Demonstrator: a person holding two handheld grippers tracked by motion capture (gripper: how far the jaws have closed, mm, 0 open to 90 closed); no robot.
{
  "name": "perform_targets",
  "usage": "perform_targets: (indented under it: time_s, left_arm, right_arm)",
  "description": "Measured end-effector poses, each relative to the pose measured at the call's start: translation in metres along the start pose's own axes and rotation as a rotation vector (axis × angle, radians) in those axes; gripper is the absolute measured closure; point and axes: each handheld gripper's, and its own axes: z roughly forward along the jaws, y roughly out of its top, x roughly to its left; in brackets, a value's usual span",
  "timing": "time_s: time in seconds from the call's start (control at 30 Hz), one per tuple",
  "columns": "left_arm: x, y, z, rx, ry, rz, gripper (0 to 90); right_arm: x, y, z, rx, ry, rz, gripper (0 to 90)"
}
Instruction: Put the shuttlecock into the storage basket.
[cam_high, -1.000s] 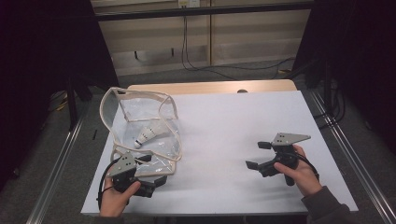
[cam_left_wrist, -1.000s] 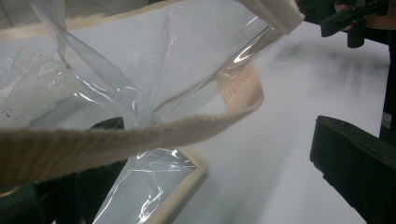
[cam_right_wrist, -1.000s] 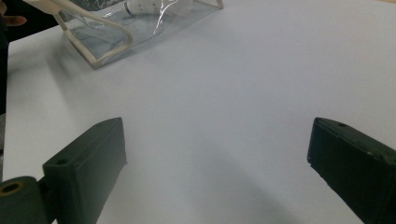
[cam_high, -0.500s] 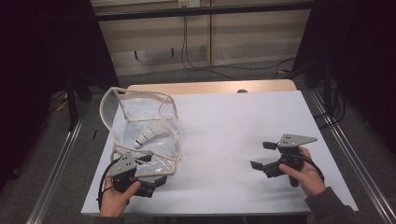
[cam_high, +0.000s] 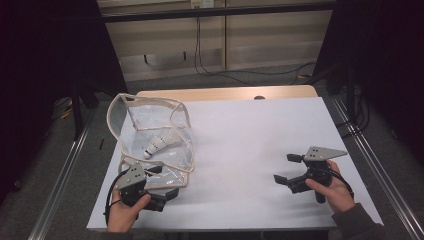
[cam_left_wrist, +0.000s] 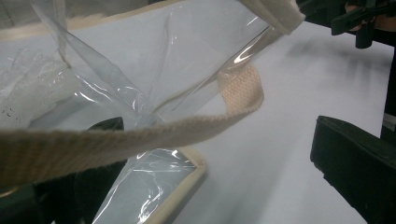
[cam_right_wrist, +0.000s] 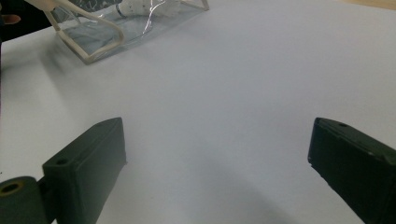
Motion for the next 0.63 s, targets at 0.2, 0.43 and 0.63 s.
perform_targets:
  time_s: [0.2,0.43,0.63]
  left_arm:
    - [0.0,0.0,0.0,0.003,-0.001,0.003,3.8]
    - [-0.001,0.0,0.0,0.003,0.003,0.001,3.5]
    - [-0.001,0.0,0.0,0.001,0.001,0.0,3.5]
  right_arm:
    - [-0.002,-0.004,-0.007,0.001,-0.008,0.006,3.9]
    - [-0.005,-0.01,-0.012,-0.007,-0.026,0.008,3.9]
    - [-0.005,-0.011,-0.014,-0.012,-0.031,0.005,3.7]
